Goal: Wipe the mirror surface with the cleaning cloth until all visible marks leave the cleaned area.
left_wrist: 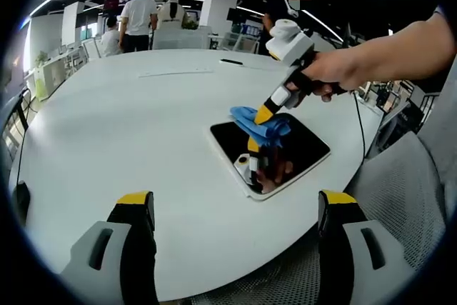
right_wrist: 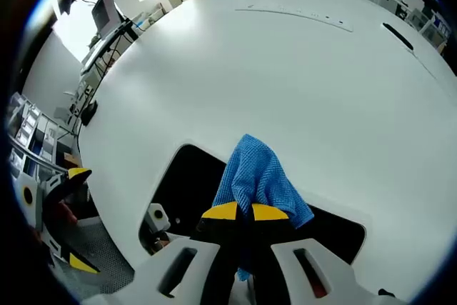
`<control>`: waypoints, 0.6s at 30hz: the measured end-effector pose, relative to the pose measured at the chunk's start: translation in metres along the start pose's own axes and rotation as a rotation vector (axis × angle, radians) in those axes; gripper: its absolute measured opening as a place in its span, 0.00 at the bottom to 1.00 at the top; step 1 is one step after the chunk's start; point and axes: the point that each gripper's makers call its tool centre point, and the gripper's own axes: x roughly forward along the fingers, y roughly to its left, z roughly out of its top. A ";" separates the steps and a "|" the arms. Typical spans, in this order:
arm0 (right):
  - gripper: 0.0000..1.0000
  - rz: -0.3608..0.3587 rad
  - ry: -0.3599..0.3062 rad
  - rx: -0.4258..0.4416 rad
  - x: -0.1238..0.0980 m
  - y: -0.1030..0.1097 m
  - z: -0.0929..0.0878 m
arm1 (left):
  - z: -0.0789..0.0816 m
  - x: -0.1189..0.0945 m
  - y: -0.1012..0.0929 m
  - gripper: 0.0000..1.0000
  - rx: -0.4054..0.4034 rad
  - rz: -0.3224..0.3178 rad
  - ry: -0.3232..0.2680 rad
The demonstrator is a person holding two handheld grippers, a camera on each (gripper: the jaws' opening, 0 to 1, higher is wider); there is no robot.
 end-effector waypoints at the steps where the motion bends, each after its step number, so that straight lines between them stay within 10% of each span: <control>1: 0.00 -0.002 -0.002 0.005 0.001 -0.001 0.001 | 0.000 0.000 0.000 0.94 0.000 0.000 -0.001; 18: 0.00 -0.005 -0.033 0.049 0.001 -0.003 0.000 | -0.002 0.001 0.004 0.95 -0.006 0.012 0.001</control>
